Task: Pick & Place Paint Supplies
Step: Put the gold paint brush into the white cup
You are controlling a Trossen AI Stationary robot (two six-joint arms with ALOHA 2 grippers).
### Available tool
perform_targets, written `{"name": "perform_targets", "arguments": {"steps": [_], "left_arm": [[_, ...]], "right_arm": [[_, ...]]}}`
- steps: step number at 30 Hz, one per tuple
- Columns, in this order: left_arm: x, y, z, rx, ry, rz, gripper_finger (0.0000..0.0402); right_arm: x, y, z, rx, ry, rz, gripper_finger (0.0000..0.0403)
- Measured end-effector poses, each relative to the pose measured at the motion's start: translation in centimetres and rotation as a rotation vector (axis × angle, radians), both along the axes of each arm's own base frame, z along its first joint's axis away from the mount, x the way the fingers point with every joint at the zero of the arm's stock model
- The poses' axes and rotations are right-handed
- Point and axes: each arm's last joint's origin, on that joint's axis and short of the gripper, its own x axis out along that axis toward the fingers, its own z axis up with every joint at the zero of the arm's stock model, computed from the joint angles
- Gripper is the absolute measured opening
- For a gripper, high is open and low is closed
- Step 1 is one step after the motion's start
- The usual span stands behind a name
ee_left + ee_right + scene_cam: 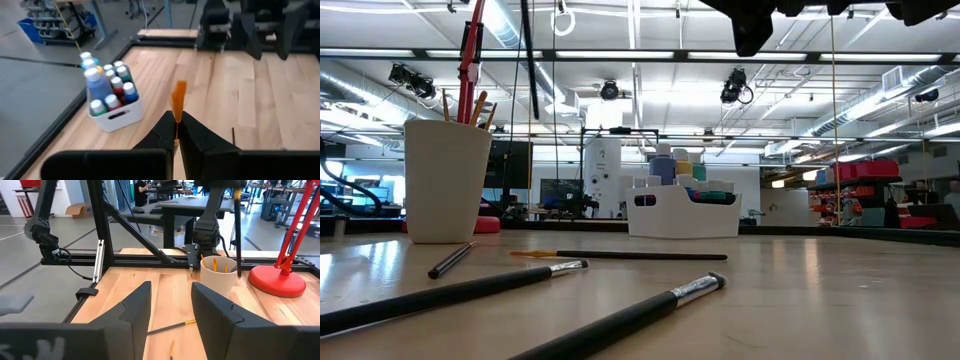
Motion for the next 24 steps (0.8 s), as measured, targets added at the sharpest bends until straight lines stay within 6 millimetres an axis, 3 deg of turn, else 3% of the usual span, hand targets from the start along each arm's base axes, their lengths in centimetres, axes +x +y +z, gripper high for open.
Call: {"name": "perform_targets", "arguments": {"steps": [5, 13, 20, 24], "left_arm": [[-3.2, 1.8, 1.6, -0.021, -0.041, 0.001, 0.0016], [-7.0, 4.0, 1.1, -0.07, 0.074, -0.022, 0.0016], [-7.3, 3.9, 0.9, -0.148, 0.089, -0.032, 0.002], [-6.2, 3.3, 0.1, -0.144, 0.159, -0.039, 0.0017]], "right_arm": [[0.0, 0.0, 0.0, 0.0, 0.001, 0.001, 0.0146], [0.0, 0.0, 0.0, 0.0, 0.0, 0.0, 0.0146], [0.0, 0.0, 0.0, 0.0, -0.001, -0.001, 0.0146], [0.0, 0.0, 0.0, 0.0, -0.001, -0.001, 0.0146]]}}
